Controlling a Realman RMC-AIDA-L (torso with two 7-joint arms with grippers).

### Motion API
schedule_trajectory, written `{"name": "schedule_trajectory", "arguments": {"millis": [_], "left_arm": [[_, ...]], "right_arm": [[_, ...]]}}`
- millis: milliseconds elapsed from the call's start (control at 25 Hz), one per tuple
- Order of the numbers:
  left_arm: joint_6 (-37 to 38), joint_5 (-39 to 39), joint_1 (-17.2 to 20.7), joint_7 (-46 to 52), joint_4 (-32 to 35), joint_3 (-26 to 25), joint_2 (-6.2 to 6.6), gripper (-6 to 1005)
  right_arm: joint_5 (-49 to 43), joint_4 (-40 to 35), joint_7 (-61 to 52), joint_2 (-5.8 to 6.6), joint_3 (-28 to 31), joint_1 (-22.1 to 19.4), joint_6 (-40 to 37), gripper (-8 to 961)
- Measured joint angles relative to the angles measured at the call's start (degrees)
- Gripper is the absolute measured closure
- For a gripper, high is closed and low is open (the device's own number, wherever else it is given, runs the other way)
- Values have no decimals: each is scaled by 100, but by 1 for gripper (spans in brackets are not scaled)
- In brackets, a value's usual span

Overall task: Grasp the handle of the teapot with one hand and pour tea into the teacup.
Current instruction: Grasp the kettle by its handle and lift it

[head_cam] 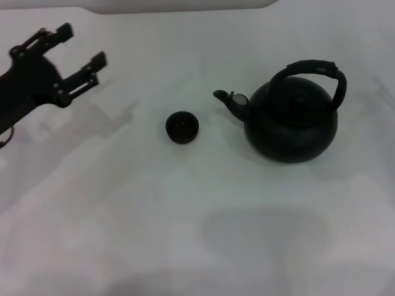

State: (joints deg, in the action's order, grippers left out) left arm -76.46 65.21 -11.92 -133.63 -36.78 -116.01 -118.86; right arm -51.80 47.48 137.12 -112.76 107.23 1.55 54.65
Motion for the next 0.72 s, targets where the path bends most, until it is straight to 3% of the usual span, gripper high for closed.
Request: {"name": "schedule_trajectory", "arguments": {"millis": [160, 400, 720], "left_arm": [[-84, -378, 146, -354, 358, -105, 14, 232], [-145, -574, 182, -648, 812, -282, 11, 233], [-151, -602, 227, -679, 1031, -533, 3, 236]], "right_arm": [[-1032, 778, -1107, 74, 249, -300, 0, 154], [-2554, 1797, -2152, -246, 617, -764, -25, 147], [-3184, 2444, -3172, -255, 423, -1155, 144, 149]]}}
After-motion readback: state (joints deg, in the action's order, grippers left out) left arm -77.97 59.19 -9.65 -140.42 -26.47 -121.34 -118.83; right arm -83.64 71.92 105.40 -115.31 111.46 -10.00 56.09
